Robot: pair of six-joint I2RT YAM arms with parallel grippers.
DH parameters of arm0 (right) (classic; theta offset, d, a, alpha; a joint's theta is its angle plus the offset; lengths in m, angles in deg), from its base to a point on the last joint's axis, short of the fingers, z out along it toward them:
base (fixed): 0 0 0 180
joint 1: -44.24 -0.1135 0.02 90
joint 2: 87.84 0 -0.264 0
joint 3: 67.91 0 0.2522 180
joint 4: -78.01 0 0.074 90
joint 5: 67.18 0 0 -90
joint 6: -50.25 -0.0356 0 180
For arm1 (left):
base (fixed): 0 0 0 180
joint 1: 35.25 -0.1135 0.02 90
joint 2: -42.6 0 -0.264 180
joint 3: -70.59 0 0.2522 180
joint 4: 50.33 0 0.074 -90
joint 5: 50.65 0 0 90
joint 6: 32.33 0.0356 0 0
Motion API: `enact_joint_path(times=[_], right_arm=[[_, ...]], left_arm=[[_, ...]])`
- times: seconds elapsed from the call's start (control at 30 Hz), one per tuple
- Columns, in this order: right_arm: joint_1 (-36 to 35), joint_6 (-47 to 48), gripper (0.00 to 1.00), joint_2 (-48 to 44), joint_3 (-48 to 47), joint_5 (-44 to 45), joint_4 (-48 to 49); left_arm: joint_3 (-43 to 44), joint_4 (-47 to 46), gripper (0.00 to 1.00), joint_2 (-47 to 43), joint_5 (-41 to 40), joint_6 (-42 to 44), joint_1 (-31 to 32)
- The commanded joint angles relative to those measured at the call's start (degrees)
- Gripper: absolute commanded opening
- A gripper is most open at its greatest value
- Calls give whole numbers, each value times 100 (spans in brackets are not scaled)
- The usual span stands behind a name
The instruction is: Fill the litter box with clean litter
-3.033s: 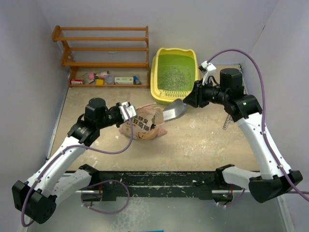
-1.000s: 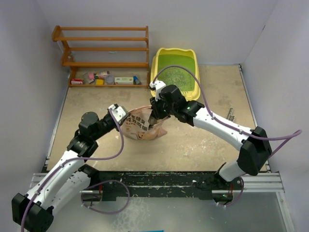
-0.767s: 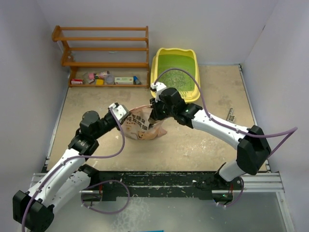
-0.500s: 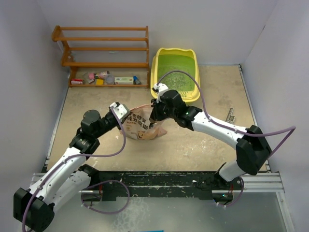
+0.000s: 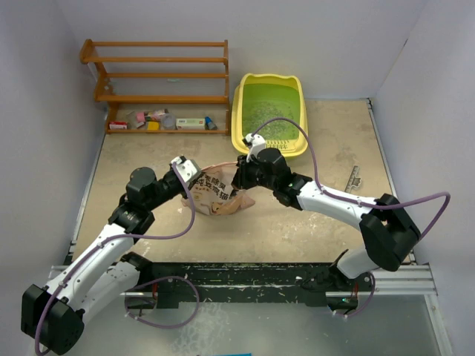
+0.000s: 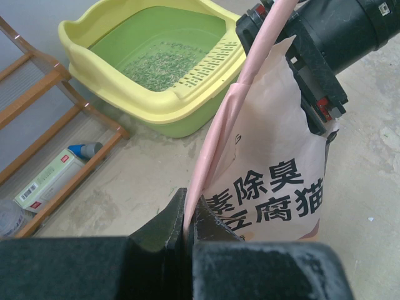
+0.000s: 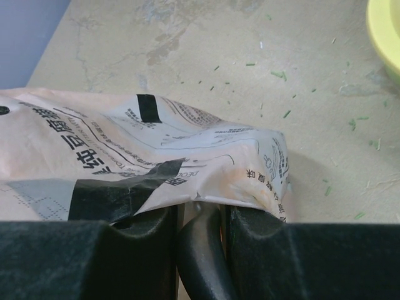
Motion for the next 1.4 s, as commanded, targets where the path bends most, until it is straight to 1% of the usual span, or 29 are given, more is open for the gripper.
enact_joint_path(times=[0.0,0.27,0.63,0.87,1.07,1.37], right_arm=[[-129,-924,0,-10,654,-608,419],[-127,-1626,0,-275,1178,-512,1556],[-113,-2651,0,-110,2016,-674,3665],[11,-3025,0,-36,2447,-735,4922],[88,-3136,0,-81,2784,-618,5513],[221,-3075,0,-575,3403,-239,5854]], left_arm=[[394,-593,0,-17,299,-154,9],[411,-544,0,27,319,-152,12],[430,-479,0,60,363,-153,15],[429,-456,0,64,373,-144,15],[430,-464,0,61,373,-136,15],[399,-529,0,-1,413,-176,15]])
